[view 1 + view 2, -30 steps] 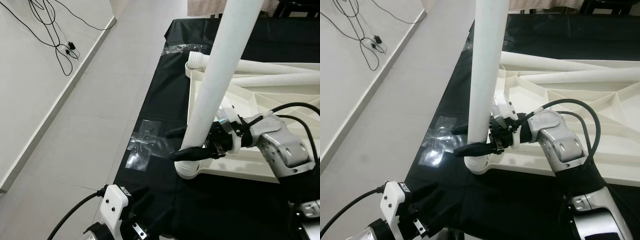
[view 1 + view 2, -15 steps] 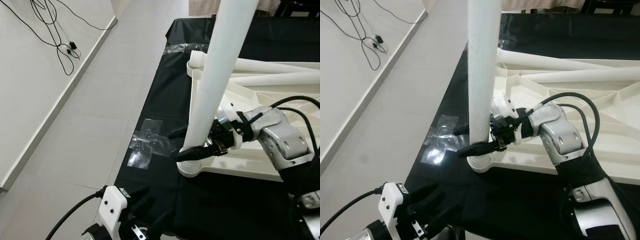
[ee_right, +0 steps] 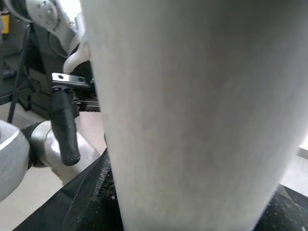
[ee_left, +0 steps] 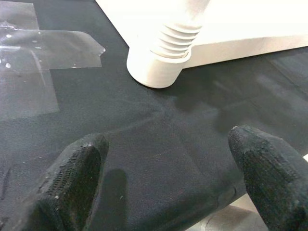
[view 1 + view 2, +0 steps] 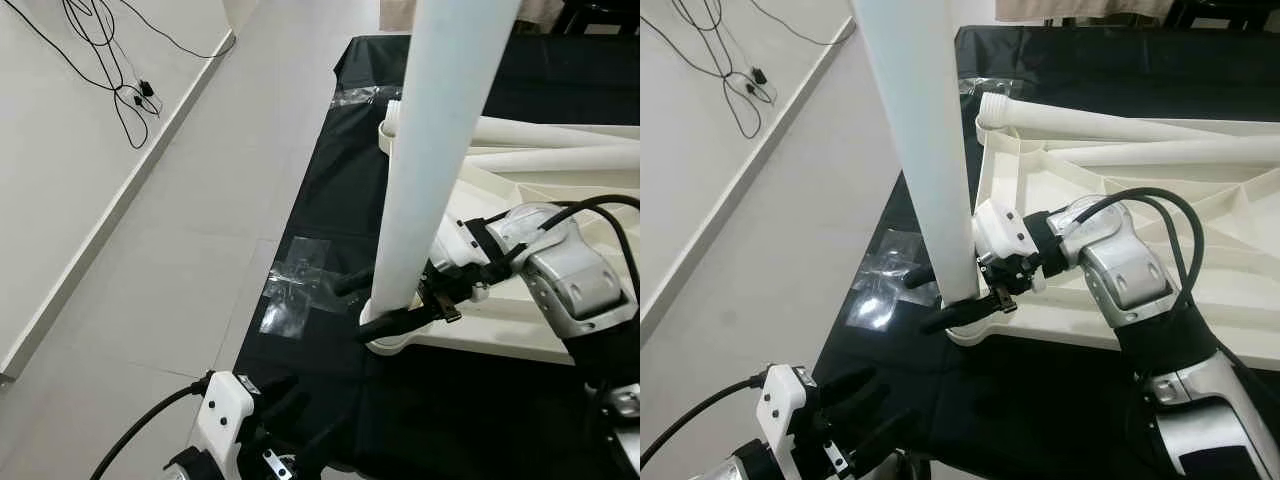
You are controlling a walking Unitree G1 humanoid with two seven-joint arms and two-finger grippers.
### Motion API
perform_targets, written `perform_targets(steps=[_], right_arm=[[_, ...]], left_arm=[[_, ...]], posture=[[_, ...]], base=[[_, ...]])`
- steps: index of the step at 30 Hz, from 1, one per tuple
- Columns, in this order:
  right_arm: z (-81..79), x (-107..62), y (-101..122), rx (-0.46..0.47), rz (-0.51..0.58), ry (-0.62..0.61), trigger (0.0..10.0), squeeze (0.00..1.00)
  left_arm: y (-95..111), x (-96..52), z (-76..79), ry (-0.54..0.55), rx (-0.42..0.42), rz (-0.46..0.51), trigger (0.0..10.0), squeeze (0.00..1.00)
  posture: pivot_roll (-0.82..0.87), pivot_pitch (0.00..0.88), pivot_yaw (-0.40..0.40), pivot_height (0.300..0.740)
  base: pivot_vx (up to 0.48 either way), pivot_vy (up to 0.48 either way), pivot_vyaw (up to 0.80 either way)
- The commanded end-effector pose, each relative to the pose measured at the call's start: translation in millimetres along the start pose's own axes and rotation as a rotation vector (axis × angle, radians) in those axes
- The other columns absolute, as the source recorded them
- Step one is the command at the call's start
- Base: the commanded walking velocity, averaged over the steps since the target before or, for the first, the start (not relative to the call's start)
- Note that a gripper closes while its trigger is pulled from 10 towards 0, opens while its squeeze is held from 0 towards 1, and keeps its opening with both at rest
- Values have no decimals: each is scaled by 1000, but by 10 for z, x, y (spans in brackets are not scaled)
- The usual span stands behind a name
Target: Building children table
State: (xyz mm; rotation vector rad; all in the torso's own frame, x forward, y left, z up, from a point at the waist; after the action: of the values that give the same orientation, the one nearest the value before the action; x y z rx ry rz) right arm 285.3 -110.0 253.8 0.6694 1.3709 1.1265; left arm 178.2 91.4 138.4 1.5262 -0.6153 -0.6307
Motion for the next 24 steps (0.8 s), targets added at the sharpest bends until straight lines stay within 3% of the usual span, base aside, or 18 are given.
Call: perform_targets(steps=[1,8,15,17,24], right_arm=[[-84,37,-249,93,-98,59,10000,0],[-110,46,-222,70,-118,75,10000,0],[-75,63,-148,52,-63,51,10000,0],[35,47,-111,96,22,-79,10000,0],[58,62,-137,198,125,-237,10000,0]], left_arm=[[-36,-33,14,-6,-10,-29,10000,0],[-31,-25,15,-5,-12,-27,10000,0],[-31,-19,14,-5,-14,-25,10000,0],[-29,-11,14,-5,-17,-22,10000,0],[-29,-6,13,-6,-20,-20,10000,0]], posture=[[75,326,109,740],[76,326,108,740],[75,325,108,740],[64,325,104,740],[54,327,97,740]], base=[[0,0,0],[0,0,0],[0,0,0],[0,0,0],[0,0,0]])
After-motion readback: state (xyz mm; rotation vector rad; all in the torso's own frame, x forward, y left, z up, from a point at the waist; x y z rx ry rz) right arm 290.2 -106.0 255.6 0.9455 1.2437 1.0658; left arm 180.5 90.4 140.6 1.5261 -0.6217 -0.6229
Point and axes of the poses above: a point about 5 cm out from each wrist's last joint towards the gripper, its own x axis pointing out of the wrist towards the gripper, its own y axis along the axis of the wrist's last joint, z = x × y, the point moved 3 cm from there along x, pointing out of the wrist towards the gripper, and after that the axes turned 12 degrees about x, right-handed, at the moved point
